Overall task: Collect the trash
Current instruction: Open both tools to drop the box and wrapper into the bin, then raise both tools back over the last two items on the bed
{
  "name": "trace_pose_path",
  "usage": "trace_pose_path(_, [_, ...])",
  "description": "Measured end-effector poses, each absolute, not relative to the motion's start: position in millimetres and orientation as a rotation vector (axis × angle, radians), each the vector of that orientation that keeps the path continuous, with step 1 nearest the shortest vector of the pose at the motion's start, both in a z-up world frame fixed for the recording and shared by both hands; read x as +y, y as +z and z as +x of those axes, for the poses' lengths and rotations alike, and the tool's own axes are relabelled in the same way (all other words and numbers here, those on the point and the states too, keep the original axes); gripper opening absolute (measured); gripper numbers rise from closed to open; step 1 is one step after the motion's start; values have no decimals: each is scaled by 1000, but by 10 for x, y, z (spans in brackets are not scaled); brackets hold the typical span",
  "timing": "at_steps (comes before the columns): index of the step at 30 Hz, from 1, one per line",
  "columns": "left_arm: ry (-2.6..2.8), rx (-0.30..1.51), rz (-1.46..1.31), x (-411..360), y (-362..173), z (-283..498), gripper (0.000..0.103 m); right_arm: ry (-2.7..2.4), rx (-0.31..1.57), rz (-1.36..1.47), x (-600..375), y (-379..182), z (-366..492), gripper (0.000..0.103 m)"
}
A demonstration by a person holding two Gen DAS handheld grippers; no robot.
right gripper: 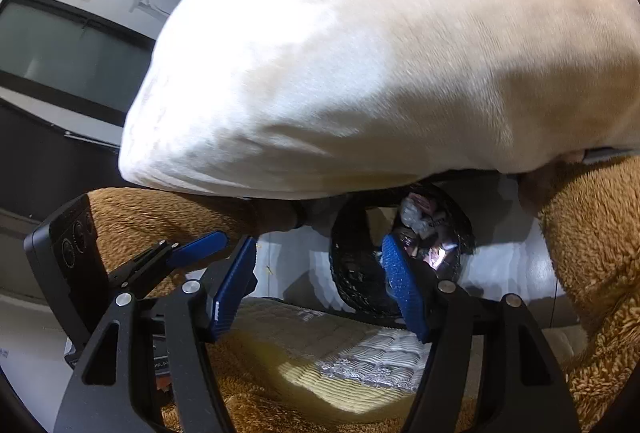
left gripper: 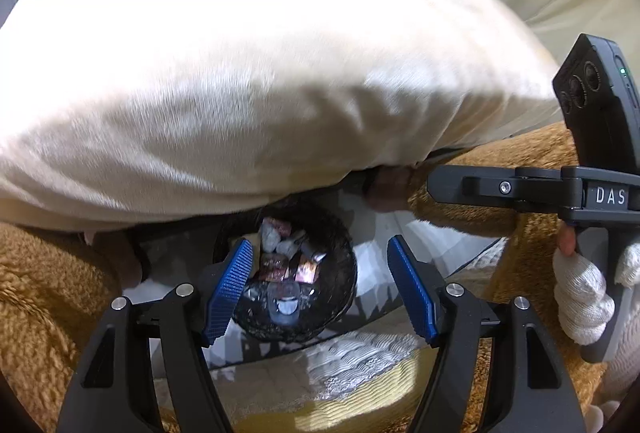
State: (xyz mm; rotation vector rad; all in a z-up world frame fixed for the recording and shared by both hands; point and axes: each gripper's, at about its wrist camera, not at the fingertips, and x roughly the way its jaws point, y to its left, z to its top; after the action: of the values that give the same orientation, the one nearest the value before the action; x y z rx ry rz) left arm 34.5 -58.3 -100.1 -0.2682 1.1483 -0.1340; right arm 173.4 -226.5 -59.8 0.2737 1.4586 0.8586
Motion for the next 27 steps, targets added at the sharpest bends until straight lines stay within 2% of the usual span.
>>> trace_pose_path(17, [-138, 927, -188, -273, -185, 625, 69, 930, 1052, 131, -2199, 259, 2095, 66])
trace_pose_path(27, [-102, 857, -150, 68, 101, 1085, 69, 866, 999, 66, -1991, 326, 2842, 66])
